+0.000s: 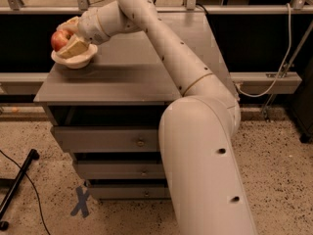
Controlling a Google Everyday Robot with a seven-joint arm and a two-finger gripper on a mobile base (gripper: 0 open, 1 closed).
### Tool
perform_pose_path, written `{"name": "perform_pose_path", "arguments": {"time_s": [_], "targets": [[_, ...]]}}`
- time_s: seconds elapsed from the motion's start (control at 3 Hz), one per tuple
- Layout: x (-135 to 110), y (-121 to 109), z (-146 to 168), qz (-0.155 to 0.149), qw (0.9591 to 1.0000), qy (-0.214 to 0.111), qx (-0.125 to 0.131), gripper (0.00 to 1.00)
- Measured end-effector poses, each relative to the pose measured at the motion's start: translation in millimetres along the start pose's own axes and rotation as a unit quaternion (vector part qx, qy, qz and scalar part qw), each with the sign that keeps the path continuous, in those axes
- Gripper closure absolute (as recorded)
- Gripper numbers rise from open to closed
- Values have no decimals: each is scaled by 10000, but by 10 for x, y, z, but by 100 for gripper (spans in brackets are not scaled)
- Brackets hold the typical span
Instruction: Place apple into paper bowl
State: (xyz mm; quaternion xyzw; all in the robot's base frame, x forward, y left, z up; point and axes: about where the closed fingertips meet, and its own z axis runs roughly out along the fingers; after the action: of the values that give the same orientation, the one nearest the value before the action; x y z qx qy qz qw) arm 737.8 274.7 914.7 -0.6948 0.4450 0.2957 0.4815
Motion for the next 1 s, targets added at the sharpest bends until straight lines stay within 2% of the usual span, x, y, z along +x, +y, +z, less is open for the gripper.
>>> {"name": "perform_pose_path", "arguments": {"time_s": [0.33,0.67,1.0], "targets": [[-2,14,39,3,10000,-9,-28,0],[-4,16,43,1,10000,-10,-36,0],[-60,-67,-120,4,10000,48,46,0]]}}
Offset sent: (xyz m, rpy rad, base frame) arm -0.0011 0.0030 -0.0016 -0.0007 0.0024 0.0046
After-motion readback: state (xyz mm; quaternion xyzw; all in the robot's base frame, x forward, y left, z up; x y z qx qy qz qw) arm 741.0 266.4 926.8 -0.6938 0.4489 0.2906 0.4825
